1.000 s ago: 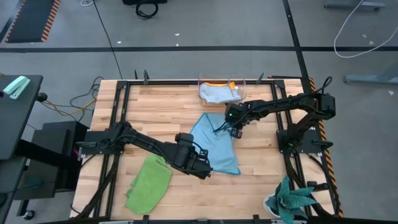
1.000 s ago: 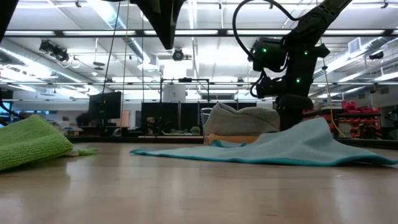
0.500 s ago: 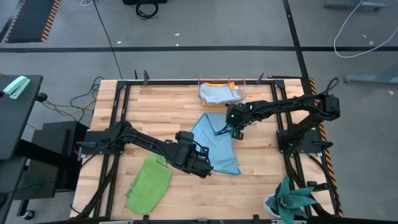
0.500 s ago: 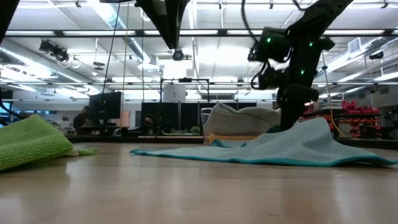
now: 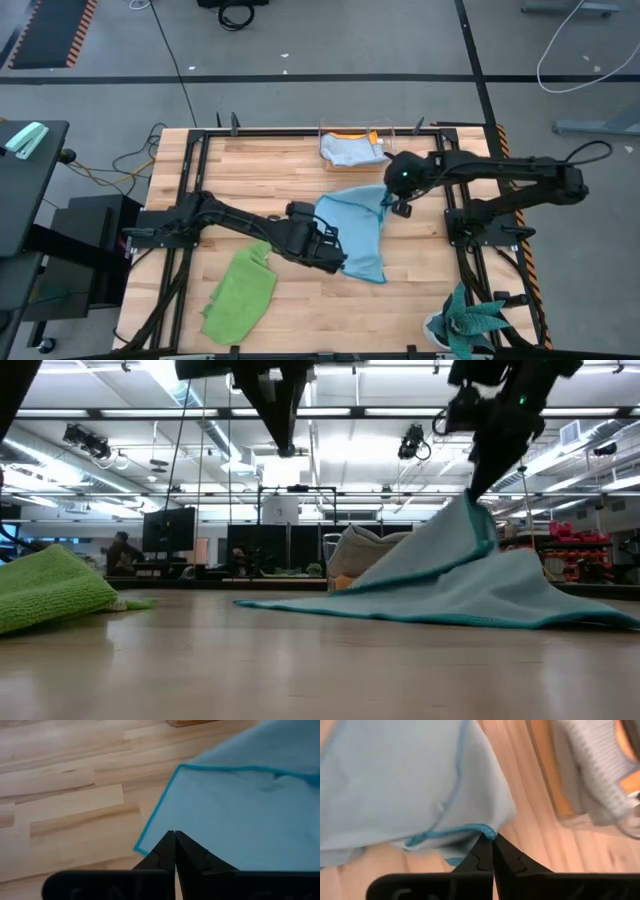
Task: Fold microfiber towels
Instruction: Fold the blue microfiber cloth
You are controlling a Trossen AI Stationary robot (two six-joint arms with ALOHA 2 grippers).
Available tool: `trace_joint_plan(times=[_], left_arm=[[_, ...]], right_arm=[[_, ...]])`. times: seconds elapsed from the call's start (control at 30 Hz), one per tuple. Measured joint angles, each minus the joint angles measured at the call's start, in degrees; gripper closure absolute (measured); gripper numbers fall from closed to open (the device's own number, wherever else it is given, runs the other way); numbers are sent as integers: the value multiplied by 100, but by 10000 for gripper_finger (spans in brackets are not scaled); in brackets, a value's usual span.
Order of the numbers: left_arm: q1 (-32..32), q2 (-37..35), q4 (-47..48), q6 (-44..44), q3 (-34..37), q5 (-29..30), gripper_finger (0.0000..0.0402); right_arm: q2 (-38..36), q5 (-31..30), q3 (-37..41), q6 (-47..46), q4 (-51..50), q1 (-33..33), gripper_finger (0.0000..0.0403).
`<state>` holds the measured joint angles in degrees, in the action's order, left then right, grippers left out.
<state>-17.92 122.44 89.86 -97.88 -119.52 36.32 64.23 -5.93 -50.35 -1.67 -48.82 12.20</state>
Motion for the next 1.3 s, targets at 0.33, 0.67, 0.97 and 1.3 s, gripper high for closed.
trace_joint_plan(times=[0.33,0.67,0.97,1.3], left_arm=[[481,773,-350,429,11,-352,381],[1033,843,-2942,2652,5,-159,391],[1232,882,-5038,3894,4,-98,347],[1441,877,-6498,4644,4,-1594,295]], right_arm=[[-125,2,-1428,70,-1341,-161,402],[-145,0,-2206,95,-2246,-264,403],[-123,2,-2349,180,-2272,-264,403],[116,255,-2348,394,-1939,-253,403]])
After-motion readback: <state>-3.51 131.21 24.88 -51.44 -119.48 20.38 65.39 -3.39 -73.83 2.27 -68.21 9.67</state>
